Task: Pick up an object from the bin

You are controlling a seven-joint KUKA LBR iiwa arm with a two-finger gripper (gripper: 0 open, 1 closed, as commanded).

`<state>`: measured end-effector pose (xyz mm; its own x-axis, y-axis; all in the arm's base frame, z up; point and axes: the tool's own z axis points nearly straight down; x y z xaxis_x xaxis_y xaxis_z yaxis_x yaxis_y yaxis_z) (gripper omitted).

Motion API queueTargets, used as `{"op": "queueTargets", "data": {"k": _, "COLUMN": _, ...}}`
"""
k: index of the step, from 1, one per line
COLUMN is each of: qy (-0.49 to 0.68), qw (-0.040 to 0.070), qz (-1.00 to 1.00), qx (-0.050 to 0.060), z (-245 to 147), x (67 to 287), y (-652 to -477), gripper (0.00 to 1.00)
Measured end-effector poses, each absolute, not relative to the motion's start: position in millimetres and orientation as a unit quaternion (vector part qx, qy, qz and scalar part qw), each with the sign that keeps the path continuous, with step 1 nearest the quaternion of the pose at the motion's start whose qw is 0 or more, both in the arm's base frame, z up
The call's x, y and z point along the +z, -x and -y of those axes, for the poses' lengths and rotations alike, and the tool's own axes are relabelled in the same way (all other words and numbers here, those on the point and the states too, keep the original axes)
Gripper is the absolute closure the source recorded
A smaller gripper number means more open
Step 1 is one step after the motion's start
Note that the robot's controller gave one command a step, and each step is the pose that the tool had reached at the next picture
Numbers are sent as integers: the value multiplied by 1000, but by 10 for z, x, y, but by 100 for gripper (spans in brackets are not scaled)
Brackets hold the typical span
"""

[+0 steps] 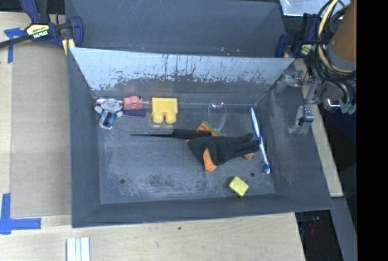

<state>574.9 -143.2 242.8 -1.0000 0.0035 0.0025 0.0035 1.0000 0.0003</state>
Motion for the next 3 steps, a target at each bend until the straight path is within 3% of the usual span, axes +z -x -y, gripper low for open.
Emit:
{"op": "queueTargets", "data": {"k": 1, "qy": 0, "qw": -2, "qz": 1000, "qx": 1, "z": 1425, "x": 2465, "y": -5764, "gripper": 0}}
{"op": "queueTargets", "data": {"k": 2, "qy": -16, "qw": -4, "qz": 1000, "qx": 1, "z": 925, "x": 1430, "y": -5787, "gripper": 0}}
{"op": "queueTargets", "data": {"k": 3, "qy": -42, "qw": -7, "qz": 999, "qx": 3, "z": 776, "x": 1444, "y": -5741, "gripper": 0}}
